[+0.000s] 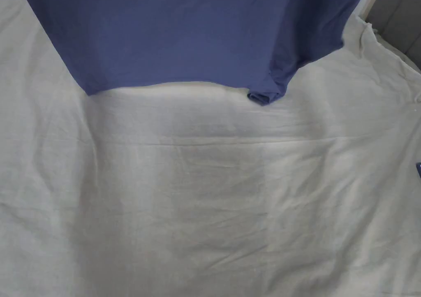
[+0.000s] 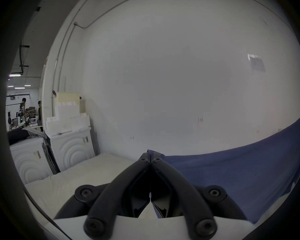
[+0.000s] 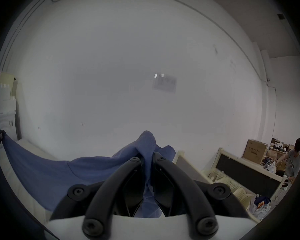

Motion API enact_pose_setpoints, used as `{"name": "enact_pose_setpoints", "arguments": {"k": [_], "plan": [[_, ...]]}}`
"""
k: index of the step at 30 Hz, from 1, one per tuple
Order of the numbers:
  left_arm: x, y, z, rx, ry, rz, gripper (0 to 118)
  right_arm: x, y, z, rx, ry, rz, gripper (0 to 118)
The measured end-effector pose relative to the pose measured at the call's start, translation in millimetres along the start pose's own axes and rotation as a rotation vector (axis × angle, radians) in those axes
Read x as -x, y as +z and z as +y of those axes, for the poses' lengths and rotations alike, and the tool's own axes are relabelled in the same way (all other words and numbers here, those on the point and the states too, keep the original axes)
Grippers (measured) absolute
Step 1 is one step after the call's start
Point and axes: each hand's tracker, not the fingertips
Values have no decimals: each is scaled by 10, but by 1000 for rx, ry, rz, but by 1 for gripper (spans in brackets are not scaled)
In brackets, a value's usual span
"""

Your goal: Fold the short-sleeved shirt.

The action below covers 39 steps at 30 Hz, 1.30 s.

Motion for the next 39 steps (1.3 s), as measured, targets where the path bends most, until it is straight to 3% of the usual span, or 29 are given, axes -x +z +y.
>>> {"name": "enact_pose_setpoints", "arguments": {"k": [3, 10, 21, 25, 31, 35, 39], "plan": [[-74, -50, -525, 100, -17, -31, 0, 96, -266, -530, 117, 24, 26, 7], [-114, 21, -1732, 289, -55, -57, 0, 246, -323, -2141, 388, -80, 95, 7], [237, 841, -3035, 541, -76, -89, 0, 410, 367, -4208, 743, -158, 145, 7], [461, 1308, -3194, 564, -89, -122, 0, 404, 846, -4499, 763, -129, 154, 7], [943, 1998, -3202, 552, -39, -117, 0, 131, 1549, -4508, 736, -167, 176, 7], [1219, 2365, -3241, 541, -100, -124, 0, -88, 2044, -4416, 698, -157, 228, 7], [1483, 2658, -3303, 544, -73, -104, 0, -284, 2535, -4353, 668, -145, 281, 7]]}}
